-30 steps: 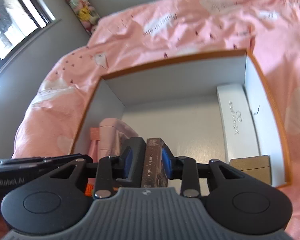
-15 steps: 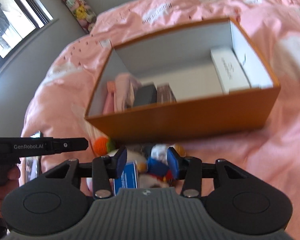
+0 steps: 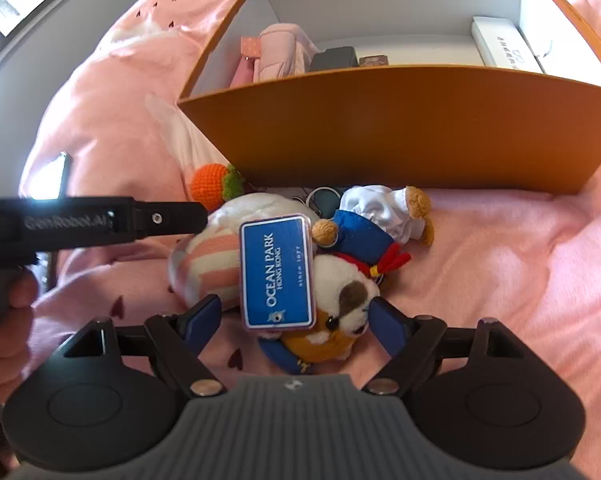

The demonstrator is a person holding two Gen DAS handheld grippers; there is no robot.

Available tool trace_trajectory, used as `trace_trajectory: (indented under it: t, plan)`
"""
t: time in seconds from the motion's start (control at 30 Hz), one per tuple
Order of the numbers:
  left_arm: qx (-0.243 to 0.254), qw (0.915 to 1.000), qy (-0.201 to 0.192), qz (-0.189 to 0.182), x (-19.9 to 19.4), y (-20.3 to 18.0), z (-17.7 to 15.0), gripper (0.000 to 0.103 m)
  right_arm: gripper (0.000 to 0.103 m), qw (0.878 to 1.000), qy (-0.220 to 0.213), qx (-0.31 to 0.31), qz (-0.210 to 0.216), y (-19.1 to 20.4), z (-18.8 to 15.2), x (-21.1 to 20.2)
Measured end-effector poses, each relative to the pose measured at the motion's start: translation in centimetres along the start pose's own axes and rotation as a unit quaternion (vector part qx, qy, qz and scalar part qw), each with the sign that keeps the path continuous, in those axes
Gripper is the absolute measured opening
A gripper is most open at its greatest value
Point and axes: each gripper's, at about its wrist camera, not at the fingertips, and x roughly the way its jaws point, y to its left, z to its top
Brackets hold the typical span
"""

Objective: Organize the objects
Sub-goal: 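Move both tools toward the plush toys beside the box, then grasp the white plush with the left tool while the right tool grasps the tagged bear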

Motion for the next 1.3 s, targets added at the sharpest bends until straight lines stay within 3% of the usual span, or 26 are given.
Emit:
trace_trajectory:
  t: [0.13, 0.2, 0.33, 0.47, 0.63, 0.73, 0.87, 1.03, 1.3]
  plan:
    - [-0.015, 0.9998, 0.006, -0.009, 0.3, 0.5, 0.1, 0.033, 0.081, 1.0, 0.01, -0.006, -0.018, 0.1, 0.2, 1.3]
    - [-0.022, 0.9995, 0.011, -0.018, 0.5, 0.8, 0.2, 0.035, 0.067, 1.0, 0.011, -0.001, -0.027, -0.2, 0.2, 1.4]
    - [-0.038, 0.9983, 0.025, -0.037, 0.8, 1.0, 0.2, 0.036, 0.063, 1.0, 0.006, 0.004, -0.024, -1.0, 0.3, 0.3]
    - [-0.042, 0.9959, 0.046, -0.065, 1.0, 0.4, -0.1, 0.038, 0.056, 0.998, -0.013, -0.024, -0.051, -1.4, 0.4, -2.4]
    - [-0.012, 0.9976, 0.044, -0.052, 0.7, -1.1, -0.5, 0.038, 0.056, 0.994, -0.017, -0.034, -0.1, -3.1, 0.3, -4.8]
    - [0.018, 0.9967, 0.04, -0.068, 0.2, -2.3, -0.8, 0.037, 0.056, 0.996, -0.002, -0.006, -0.093, -4.8, -0.3, -4.7]
    - [0.075, 0.9894, 0.054, -0.112, 0.0, -4.5, -1.6, 0.037, 0.058, 0.997, 0.021, 0.034, -0.07, -6.5, -1.1, -3.9]
    - [0.099, 0.9856, 0.084, -0.109, 1.9, -6.2, -2.9, 0.036, 0.059, 0.997, 0.015, 0.046, -0.06, -6.8, -1.3, -4.1]
    - [0.115, 0.9859, 0.066, -0.102, 0.8, -6.7, -3.0, 0.037, 0.067, 0.997, -0.004, 0.041, -0.065, -6.5, -1.3, -5.1]
